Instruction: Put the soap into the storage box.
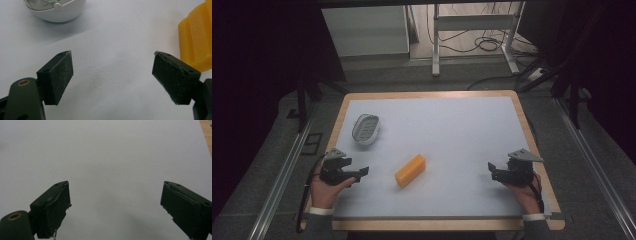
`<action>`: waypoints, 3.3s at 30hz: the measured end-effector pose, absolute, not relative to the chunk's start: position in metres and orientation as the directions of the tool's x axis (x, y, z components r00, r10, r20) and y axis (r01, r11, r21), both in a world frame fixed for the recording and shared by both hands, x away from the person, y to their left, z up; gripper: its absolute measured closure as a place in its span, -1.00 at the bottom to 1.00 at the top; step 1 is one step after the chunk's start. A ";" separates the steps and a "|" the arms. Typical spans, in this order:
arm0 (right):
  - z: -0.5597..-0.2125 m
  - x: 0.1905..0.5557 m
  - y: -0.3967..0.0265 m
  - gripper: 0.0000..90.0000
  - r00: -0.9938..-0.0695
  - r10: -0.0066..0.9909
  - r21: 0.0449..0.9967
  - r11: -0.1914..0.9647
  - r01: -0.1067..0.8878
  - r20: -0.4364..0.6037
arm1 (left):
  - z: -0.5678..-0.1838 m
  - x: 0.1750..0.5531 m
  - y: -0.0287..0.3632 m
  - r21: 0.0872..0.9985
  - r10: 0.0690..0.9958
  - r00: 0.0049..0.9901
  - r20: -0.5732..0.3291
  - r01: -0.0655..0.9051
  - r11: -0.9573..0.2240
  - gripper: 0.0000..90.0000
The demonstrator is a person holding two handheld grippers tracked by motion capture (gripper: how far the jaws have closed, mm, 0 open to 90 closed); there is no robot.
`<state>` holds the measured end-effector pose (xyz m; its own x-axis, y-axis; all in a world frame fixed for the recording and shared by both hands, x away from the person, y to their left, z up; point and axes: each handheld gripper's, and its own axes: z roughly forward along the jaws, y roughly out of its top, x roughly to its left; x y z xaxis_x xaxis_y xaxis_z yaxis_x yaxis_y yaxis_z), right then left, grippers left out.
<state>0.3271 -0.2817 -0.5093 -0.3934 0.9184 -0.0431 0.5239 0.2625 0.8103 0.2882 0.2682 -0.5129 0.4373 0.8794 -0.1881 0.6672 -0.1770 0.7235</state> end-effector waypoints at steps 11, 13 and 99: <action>-0.511 0.328 -0.287 -0.80 -0.368 0.929 0.810 0.243 0.533 -0.036 | -0.512 0.288 0.269 0.718 0.879 0.436 -0.194 0.674 -0.176 -0.60; -0.511 0.327 -0.287 -0.80 -0.370 0.928 0.813 0.243 0.530 -0.037 | -0.511 0.287 0.268 0.718 0.879 0.435 -0.193 0.674 -0.176 -0.58; -0.516 0.322 -0.295 -0.80 -0.351 0.935 0.807 0.247 0.537 -0.053 | -0.452 0.296 0.168 0.636 0.771 0.631 -0.086 0.631 -0.445 -0.58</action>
